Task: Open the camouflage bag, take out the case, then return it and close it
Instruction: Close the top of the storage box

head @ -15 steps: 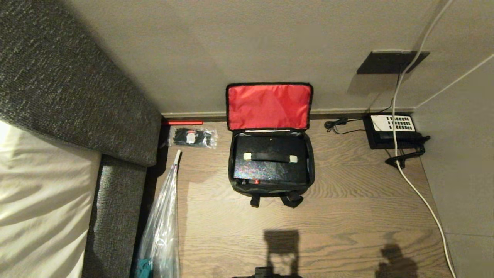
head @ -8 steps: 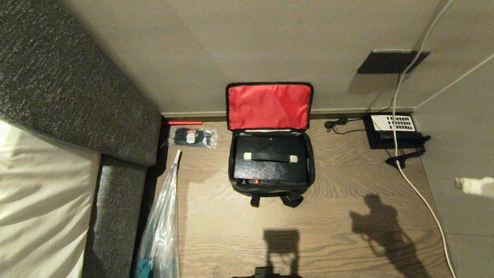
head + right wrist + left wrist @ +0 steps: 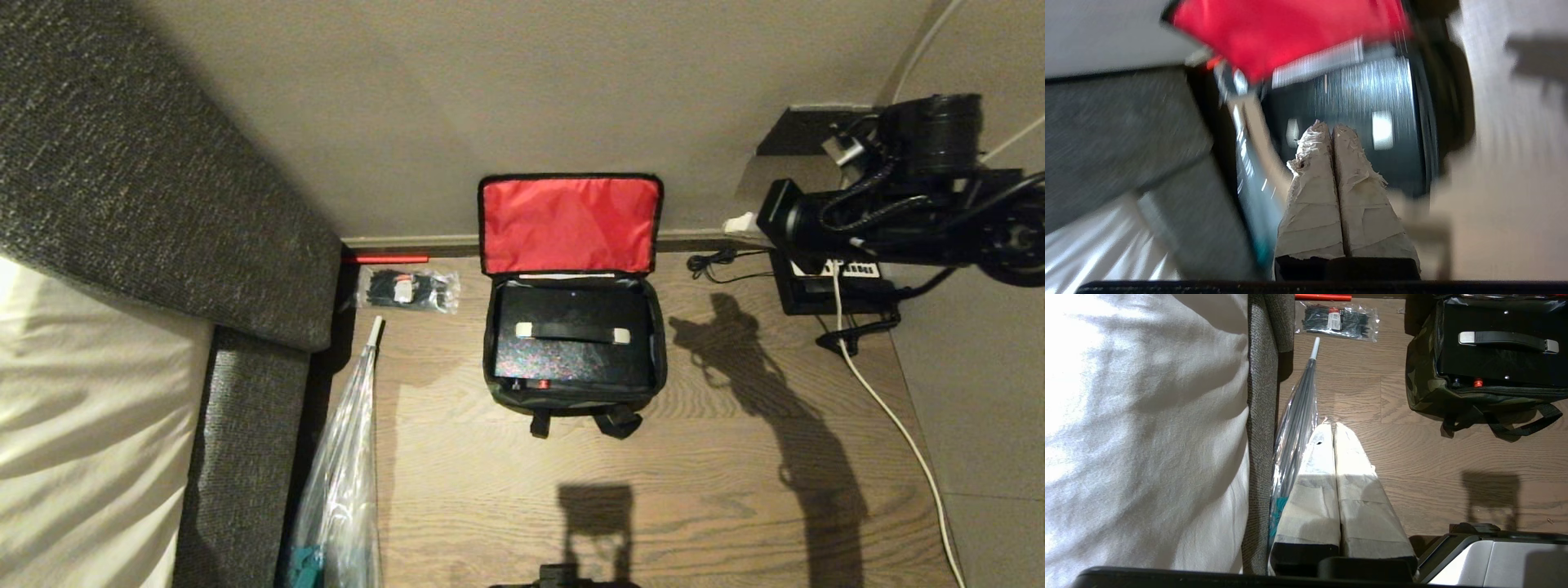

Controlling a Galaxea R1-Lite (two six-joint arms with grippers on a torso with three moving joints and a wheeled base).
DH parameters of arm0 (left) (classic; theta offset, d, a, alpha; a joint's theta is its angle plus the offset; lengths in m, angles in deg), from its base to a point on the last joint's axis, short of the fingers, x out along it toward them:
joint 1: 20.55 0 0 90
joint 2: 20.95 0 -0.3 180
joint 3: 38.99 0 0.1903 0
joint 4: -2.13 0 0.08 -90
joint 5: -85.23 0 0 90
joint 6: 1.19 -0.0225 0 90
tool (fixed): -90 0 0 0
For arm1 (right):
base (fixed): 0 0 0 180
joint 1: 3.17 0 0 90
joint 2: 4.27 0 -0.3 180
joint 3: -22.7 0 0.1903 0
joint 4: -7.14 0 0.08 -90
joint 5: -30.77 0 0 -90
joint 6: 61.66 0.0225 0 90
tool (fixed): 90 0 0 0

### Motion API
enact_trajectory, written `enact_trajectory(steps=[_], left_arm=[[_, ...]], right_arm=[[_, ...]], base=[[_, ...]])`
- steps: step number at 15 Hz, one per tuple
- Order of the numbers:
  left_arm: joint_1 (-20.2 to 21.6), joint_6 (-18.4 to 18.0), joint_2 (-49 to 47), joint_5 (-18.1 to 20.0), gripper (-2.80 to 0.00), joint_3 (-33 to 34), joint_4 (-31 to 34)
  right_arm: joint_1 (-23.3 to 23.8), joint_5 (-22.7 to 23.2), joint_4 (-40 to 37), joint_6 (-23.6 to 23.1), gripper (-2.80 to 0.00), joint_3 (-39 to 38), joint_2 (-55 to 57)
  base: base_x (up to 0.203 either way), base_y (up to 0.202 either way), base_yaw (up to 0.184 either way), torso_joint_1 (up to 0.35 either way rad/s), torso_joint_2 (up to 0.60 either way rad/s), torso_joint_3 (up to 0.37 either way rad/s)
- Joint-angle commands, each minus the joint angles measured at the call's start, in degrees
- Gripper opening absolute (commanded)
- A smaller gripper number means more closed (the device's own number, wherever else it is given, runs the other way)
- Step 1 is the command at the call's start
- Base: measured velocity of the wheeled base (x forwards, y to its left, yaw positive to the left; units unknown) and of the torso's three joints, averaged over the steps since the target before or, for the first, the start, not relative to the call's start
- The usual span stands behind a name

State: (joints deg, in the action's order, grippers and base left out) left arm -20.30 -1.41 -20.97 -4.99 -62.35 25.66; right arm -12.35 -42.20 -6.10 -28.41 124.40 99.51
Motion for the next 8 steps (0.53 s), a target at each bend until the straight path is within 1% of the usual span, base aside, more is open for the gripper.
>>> enact_trajectory(steps=[1,3,4,5,6,7,8], left_arm=[[0.02,-0.04,0.11,0.02,-2.8,0.09,0.02],[0.02,-0.04,0.11,-0.04,-2.8,0.09,0.02],[0.02,-0.04,0.11,0.04,-2.8,0.09,0.02],[0.02,-0.02,0.11,-0.04,-2.8,0.09,-0.05],[0.02,-0.04,0.11,-0.04,-2.8,0.09,0.02],[0.02,-0.04,0.11,-0.04,-2.8,0.09,0.02],[0.02,-0.01,0.11,-0.04,-2.8,0.09,0.02]], right_arm=[[0.5,1.47,3.15,-6.73,-2.8,8.31,15.32],[0.84,2.74,3.18,-16.37,-2.8,11.15,20.59],[1.07,2.99,1.8,-20.14,-2.8,12.15,22.2],[1.38,3.01,-2.29,-21.02,-2.8,12.61,22.23],[1.77,3.18,-4.29,-20.85,-2.8,12.4,20.7],[2.15,4.5,-5.12,-20.39,-2.8,11.71,18.87],[2.31,7.22,-5.5,-20.06,-2.8,9.53,17.31]], base=[[0.0,0.0,0.0,0.0,0.0,0.0],[0.0,0.0,0.0,0.0,0.0,0.0],[0.0,0.0,0.0,0.0,0.0,0.0],[0.0,0.0,0.0,0.0,0.0,0.0],[0.0,0.0,0.0,0.0,0.0,0.0],[0.0,0.0,0.0,0.0,0.0,0.0],[0.0,0.0,0.0,0.0,0.0,0.0]])
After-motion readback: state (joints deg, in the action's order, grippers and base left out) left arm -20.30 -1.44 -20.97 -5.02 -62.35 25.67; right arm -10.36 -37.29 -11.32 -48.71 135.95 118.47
